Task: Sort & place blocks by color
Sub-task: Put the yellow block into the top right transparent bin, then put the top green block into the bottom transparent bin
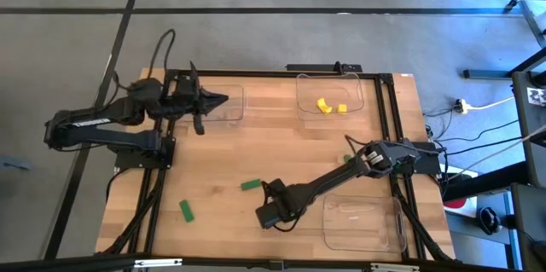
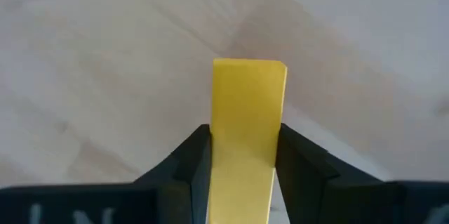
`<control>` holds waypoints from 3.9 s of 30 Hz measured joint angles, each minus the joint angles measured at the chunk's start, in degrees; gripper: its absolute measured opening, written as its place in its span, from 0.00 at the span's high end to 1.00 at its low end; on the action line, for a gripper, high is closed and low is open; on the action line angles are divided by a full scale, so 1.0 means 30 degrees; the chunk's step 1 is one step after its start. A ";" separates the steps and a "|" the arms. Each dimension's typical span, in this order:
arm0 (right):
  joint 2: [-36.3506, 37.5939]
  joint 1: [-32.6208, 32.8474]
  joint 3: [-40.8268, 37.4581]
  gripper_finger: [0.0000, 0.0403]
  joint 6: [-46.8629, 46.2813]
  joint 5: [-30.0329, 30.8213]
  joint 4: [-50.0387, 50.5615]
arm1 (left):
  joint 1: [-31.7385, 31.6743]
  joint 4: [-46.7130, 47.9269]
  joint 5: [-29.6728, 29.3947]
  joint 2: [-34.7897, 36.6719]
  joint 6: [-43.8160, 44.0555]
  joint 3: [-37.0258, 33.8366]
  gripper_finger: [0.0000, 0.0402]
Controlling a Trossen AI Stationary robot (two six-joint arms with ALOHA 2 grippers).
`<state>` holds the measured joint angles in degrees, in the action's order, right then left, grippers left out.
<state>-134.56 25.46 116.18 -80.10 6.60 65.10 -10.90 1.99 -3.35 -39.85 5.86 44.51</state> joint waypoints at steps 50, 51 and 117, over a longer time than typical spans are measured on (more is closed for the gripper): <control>2.6030 -0.9234 -2.2870 0.69 2.0260 -0.2107 -2.1370 | 0.0037 -0.3915 0.0515 -0.4207 0.2662 -0.0029 1.00; 2.6030 -0.9234 -2.2870 0.69 2.0249 -0.2103 -2.1365 | 0.0037 -0.3915 0.0515 -0.4207 0.2662 -0.0029 1.00; 1.4049 -2.2076 -1.7136 0.23 1.9637 -0.2057 -0.8747 | 0.0030 -0.3973 -0.0060 -0.4200 0.2858 -0.0029 1.00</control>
<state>-92.41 -40.77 64.77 -21.19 0.43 38.86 -10.81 -9.93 -3.53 -52.45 14.44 44.42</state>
